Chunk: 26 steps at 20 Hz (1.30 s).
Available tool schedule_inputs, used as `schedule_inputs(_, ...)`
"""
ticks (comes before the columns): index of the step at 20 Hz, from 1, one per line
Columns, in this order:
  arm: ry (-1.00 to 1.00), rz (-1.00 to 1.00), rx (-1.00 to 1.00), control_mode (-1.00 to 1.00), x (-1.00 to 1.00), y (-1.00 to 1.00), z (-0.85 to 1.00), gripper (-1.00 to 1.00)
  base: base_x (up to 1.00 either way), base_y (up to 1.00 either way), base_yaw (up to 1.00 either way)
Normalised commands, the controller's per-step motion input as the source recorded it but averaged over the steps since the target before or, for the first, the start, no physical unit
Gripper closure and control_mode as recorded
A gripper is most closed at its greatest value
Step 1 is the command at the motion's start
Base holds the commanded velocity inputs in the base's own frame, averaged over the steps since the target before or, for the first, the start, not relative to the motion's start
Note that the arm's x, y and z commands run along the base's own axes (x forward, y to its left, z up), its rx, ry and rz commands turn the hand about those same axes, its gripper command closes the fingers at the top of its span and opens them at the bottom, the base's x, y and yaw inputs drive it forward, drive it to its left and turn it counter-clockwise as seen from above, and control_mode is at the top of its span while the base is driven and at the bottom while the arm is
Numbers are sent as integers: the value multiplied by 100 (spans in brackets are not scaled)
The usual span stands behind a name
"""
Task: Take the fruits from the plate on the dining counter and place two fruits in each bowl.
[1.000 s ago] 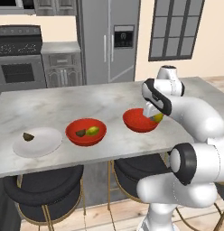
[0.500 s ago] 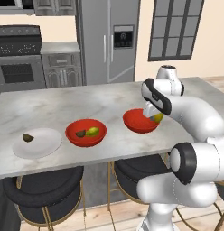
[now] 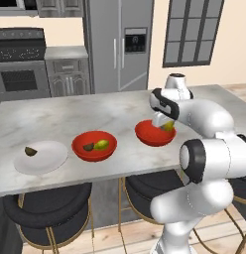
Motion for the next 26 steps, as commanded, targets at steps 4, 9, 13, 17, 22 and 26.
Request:
schedule_inputs(4,11,-12,-12,-100,98,-18,-65,100,0,0,0)
schedule_inputs(9,8,-10,0,-100,90,-54,-59,100,0,0,0)
schedule_inputs(13,7,-2,11,-100,80,-45,-12,100,0,0,0)
schedule_inputs(17,1,0,7,-100,23,-3,-7,100,0,0,0)
schedule_inputs(22,0,0,0,-100,0,1,-31,100,0,0,0)
schedule_inputs(26,0,0,0,-100,0,7,-52,100,0,0,0)
